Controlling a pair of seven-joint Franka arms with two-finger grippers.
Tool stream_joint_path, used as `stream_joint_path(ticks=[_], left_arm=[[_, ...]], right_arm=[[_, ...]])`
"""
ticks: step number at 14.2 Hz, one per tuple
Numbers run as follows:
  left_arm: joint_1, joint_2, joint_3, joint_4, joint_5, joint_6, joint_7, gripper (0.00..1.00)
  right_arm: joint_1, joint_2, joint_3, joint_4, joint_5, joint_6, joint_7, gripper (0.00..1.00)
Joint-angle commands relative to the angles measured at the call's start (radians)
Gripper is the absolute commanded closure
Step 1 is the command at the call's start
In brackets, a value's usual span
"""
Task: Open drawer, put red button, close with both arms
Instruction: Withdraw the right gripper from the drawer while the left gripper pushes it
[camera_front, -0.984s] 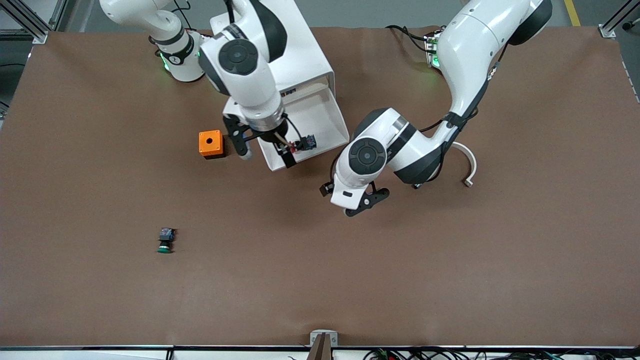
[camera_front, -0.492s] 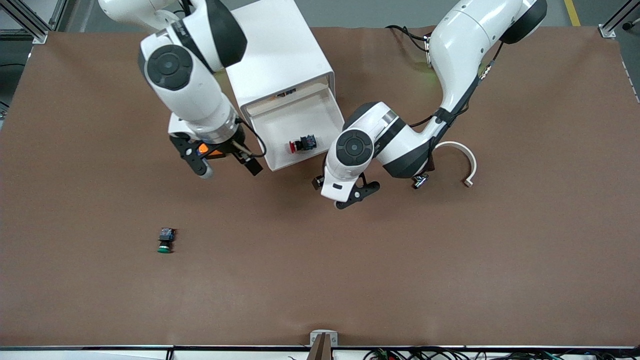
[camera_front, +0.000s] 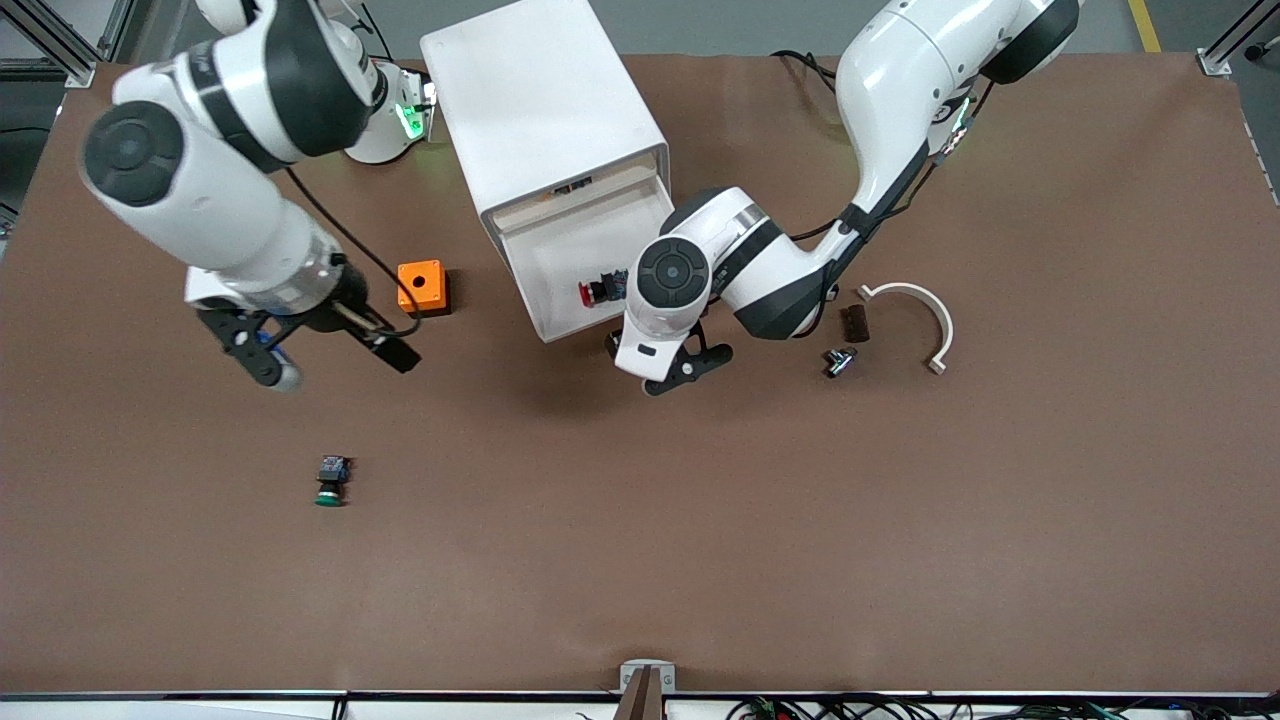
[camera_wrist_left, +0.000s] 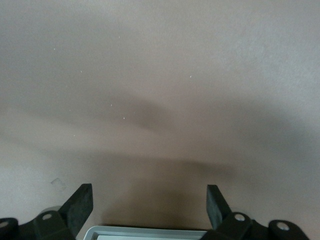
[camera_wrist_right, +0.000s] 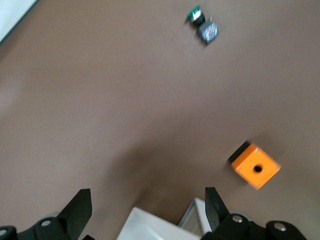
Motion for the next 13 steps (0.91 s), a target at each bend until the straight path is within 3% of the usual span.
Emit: stream_joint_path(ticks=[1, 9, 13], left_arm=[[-0.013, -0.013, -0.003, -0.021, 0.005, 0.011, -0.026, 0.0], [-0.048, -0.01, -0.003, -0.036, -0.112, 0.004, -0.054, 0.0], [-0.06, -0.002, -0.003, -0.05, -0.202, 0.003, -0.054, 0.0]], right_arm=[[-0.091, -0.041, 0.017, -0.009, 0.019, -0.03, -0.177, 0.0], [-0.315, -0.15, 0.014, -0.021, 0.022, -0.152, -0.749, 0.0], [-0.372, -0.19, 0.015, -0.038, -0.03, -0.162, -0.951, 0.0]])
